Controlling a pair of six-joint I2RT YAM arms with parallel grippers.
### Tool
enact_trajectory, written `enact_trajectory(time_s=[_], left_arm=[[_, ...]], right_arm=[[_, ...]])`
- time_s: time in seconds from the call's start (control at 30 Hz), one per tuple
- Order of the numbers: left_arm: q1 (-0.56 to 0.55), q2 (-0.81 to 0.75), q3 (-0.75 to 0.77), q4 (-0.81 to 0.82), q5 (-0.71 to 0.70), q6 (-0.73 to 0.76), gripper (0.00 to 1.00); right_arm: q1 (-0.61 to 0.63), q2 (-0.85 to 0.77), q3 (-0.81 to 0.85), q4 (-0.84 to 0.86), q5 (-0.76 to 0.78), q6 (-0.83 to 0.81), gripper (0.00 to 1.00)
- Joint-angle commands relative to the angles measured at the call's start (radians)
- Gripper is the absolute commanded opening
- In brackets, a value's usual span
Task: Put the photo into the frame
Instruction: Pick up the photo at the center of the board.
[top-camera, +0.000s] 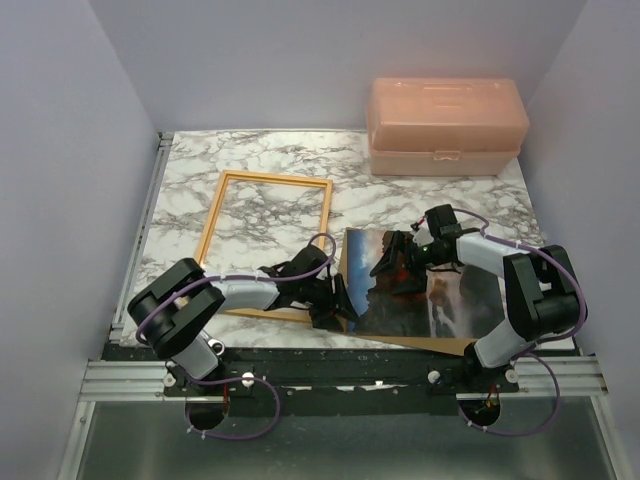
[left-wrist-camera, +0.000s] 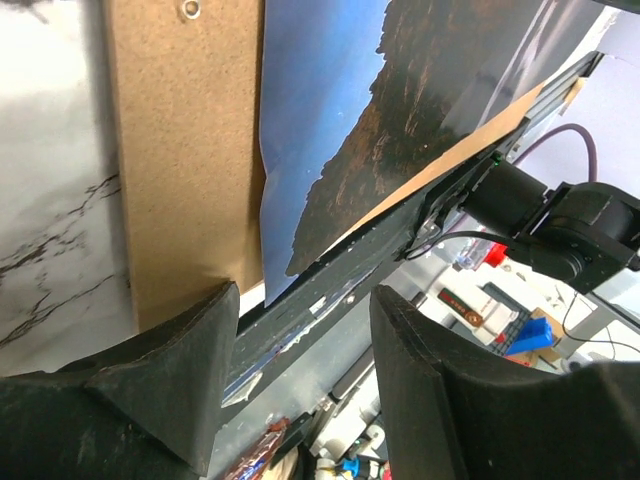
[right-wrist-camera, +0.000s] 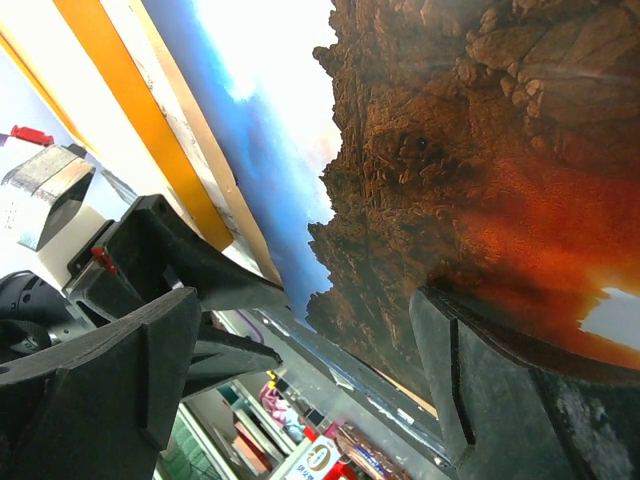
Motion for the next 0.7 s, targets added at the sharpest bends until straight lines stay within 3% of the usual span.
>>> enact_trajectory(time_s=[0.0,0.47,0.6,0.67], left_arm=[[-0.007,0.057,-0.011,0.089,0.037,-0.047,0.56],[-0.023,0.100,-0.063,0.320,0.011,-0.201,0.41],[-0.023,0.101,-0.045,0.299,0.001,-0.188,0.27],[-0.023,0.092,-0.033,0.261,-0.004,-0.167,0.13]], right_arm=[[0.014,0.060,-0.057,-0.023,0.133,-0.043,0.96],[0.013,0.068,-0.050,-0.018,0.129,-0.044,0.95],[0.013,0.057,-0.048,-0.018,0.118,-0.044,0.96],[0.014,0.044,-0.045,-0.020,0.115,-0.044,0.96]])
